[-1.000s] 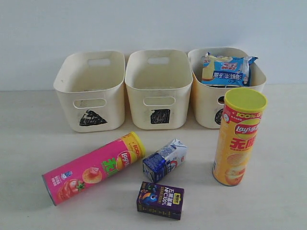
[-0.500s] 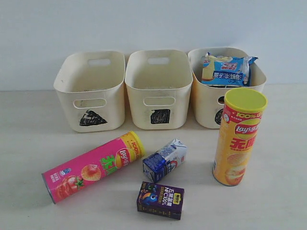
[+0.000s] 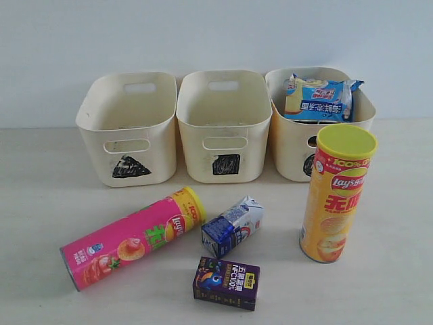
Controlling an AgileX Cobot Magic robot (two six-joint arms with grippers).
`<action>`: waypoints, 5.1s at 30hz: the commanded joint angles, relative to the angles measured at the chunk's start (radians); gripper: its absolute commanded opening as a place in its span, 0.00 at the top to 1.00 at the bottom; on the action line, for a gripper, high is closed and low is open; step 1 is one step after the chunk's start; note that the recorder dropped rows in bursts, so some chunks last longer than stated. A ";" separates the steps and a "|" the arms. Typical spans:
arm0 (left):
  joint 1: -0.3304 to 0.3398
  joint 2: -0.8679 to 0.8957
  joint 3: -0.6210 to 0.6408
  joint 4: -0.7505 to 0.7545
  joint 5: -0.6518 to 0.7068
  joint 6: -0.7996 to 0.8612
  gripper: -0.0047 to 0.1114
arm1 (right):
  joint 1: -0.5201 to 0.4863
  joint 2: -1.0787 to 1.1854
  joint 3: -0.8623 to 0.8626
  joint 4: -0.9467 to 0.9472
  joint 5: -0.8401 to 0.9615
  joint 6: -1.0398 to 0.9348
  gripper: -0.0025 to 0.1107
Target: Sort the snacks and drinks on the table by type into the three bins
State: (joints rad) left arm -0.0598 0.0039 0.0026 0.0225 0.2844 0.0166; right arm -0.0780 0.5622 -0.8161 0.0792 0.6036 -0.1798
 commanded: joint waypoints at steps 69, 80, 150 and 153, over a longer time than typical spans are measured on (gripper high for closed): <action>-0.002 -0.004 -0.003 0.000 -0.004 -0.009 0.92 | 0.049 -0.562 0.816 -0.066 -0.280 0.173 0.98; -0.002 -0.004 -0.003 0.000 -0.002 -0.009 0.92 | 0.049 -0.562 0.816 -0.092 -0.282 0.171 0.98; -0.137 1.224 -0.961 0.150 0.356 0.105 0.92 | 0.049 -0.562 0.816 -0.090 -0.282 0.174 0.98; -0.187 1.266 -1.003 0.033 0.423 0.260 0.92 | 0.049 -0.562 0.816 -0.090 -0.282 0.174 0.98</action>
State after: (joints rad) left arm -0.2020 1.2365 -0.9610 0.1565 0.6383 0.1490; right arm -0.0312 0.0051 -0.0039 -0.0073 0.3298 -0.0072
